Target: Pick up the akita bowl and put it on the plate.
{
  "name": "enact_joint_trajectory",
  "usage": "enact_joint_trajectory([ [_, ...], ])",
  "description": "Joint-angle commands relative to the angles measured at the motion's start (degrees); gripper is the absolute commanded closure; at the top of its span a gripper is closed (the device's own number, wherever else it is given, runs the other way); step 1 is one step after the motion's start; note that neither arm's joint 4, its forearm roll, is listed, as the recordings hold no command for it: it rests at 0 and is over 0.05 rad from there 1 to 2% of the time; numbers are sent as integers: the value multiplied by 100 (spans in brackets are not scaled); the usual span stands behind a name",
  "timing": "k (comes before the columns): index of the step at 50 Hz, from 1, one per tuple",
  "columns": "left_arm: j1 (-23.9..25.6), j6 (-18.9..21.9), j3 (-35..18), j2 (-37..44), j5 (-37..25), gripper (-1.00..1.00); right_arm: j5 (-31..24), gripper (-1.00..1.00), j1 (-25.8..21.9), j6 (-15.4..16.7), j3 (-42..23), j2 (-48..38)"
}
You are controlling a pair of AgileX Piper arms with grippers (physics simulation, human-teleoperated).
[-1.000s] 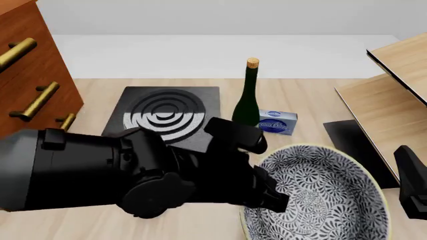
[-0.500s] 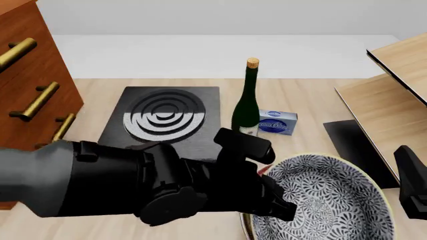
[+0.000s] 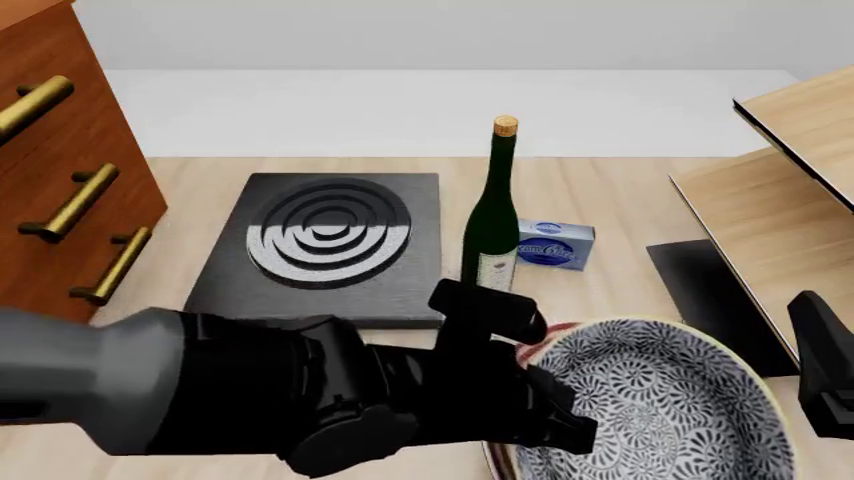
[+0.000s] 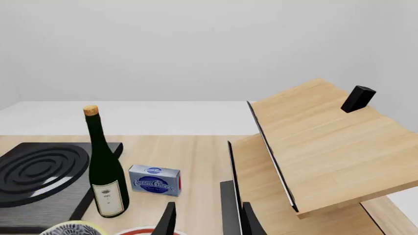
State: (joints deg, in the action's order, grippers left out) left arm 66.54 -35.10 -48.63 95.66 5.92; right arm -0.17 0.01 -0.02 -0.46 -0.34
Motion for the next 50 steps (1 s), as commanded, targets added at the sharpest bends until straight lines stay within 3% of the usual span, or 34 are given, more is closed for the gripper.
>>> enact_joint_trajectory([
  [1,89,-337,223,166,528,100,0,-100,-2,2,0,0],
  [7,43,-540,275,262,749,100,0,-100,0,0,0,1],
  [21,-307,-476,-53,602,787,100,0,-100,0,0,0,0],
  [50,-433,-372,-351,1085,791,100,0,-100,0,0,0,0],
])
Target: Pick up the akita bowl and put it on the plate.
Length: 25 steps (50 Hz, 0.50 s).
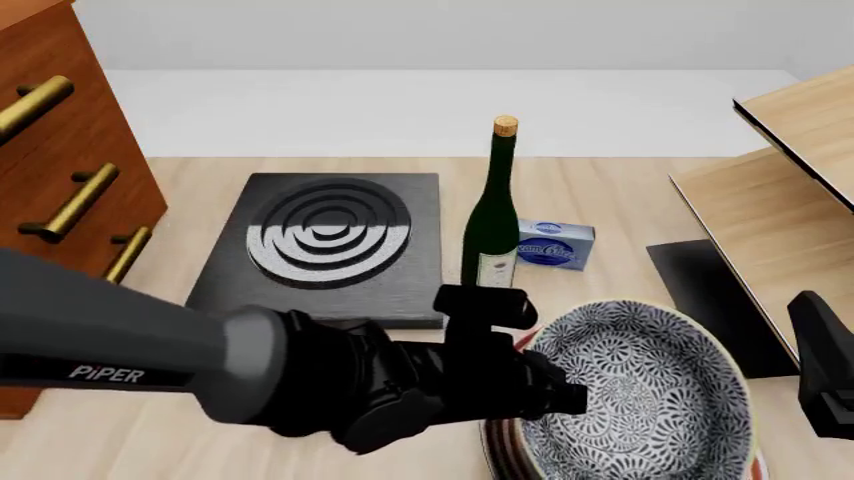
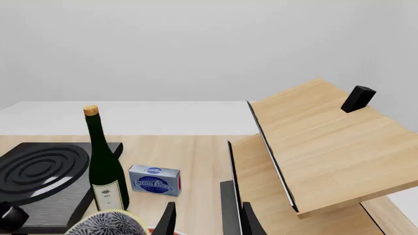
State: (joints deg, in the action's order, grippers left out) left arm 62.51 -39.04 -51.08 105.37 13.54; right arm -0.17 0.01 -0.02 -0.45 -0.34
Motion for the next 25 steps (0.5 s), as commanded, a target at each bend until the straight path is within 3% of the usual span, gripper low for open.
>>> enact_joint_trajectory([
  [1,-41,28,-119,132,26,100,1,-100,0,0,0,3],
  [25,-51,19,-97,341,119,100,0,-100,-1,1,0,1],
])
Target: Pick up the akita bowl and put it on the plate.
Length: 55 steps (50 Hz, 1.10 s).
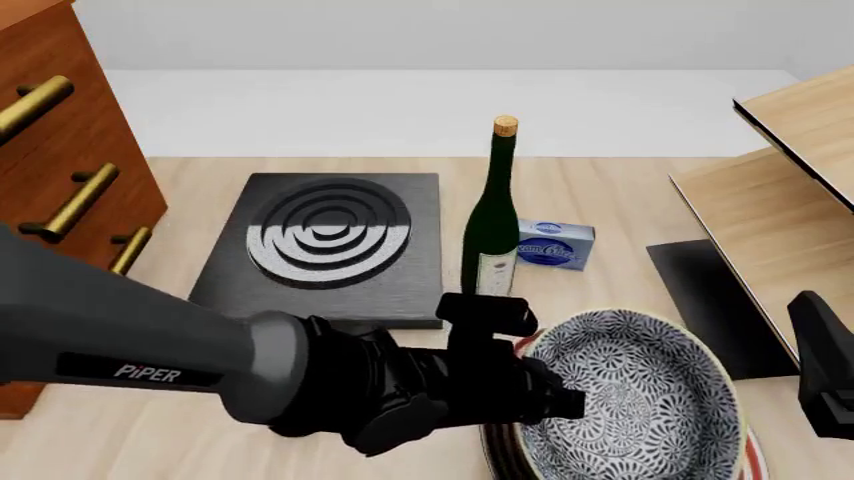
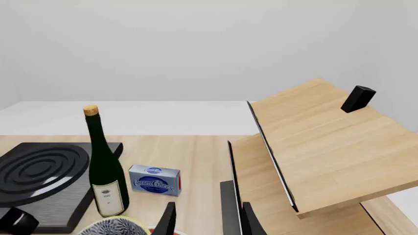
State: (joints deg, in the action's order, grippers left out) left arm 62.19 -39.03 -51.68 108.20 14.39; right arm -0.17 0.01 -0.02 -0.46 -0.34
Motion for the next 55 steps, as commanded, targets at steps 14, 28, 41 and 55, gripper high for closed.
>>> enact_joint_trajectory([
  [14,-19,42,0,118,83,100,0,-100,0,-1,0,1],
  [28,59,33,61,228,153,100,0,-100,-1,-1,0,0],
  [41,-40,247,-62,-119,-174,-100,0,-100,-1,0,0,-1],
  [55,-313,639,-343,-1150,-828,-100,-1,-100,0,-1,0,-2],
])
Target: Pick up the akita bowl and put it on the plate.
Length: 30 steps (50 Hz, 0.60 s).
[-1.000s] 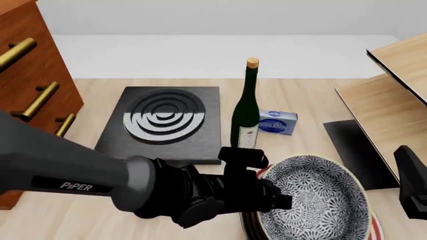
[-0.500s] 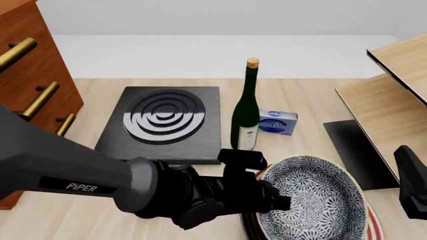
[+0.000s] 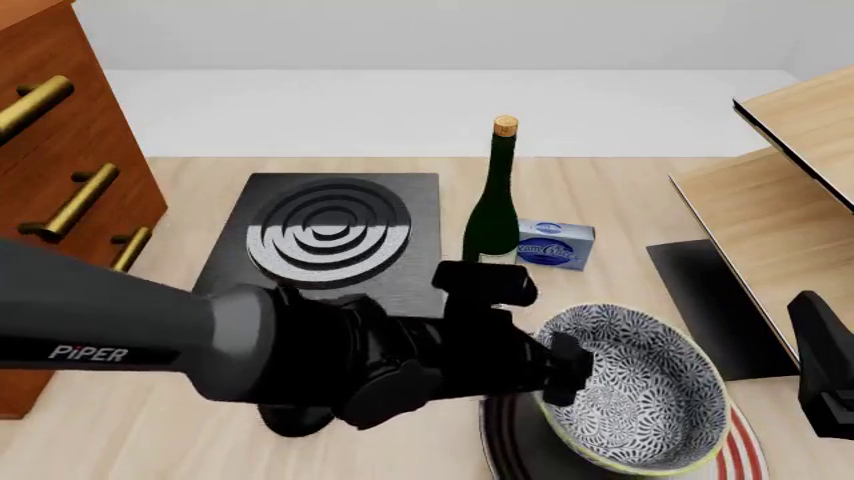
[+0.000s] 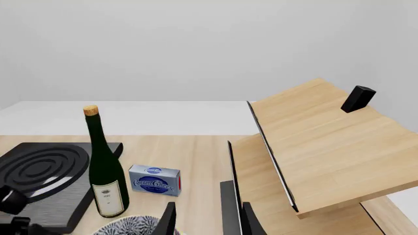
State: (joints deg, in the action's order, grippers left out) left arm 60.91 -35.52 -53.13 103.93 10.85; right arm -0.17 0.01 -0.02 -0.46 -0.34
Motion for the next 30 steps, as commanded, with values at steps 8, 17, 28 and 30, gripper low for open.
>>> enact_joint_trajectory([
  [8,-287,495,-363,-1269,-877,-100,0,-100,0,0,0,-1],
  [17,-412,691,-330,-1538,-1012,-100,0,-100,0,1,0,0],
  [28,-507,979,-155,-2019,-1180,-100,0,-100,2,1,0,1],
  [30,-515,956,-129,-2103,-1197,-100,-1,-100,0,0,0,-3],
])
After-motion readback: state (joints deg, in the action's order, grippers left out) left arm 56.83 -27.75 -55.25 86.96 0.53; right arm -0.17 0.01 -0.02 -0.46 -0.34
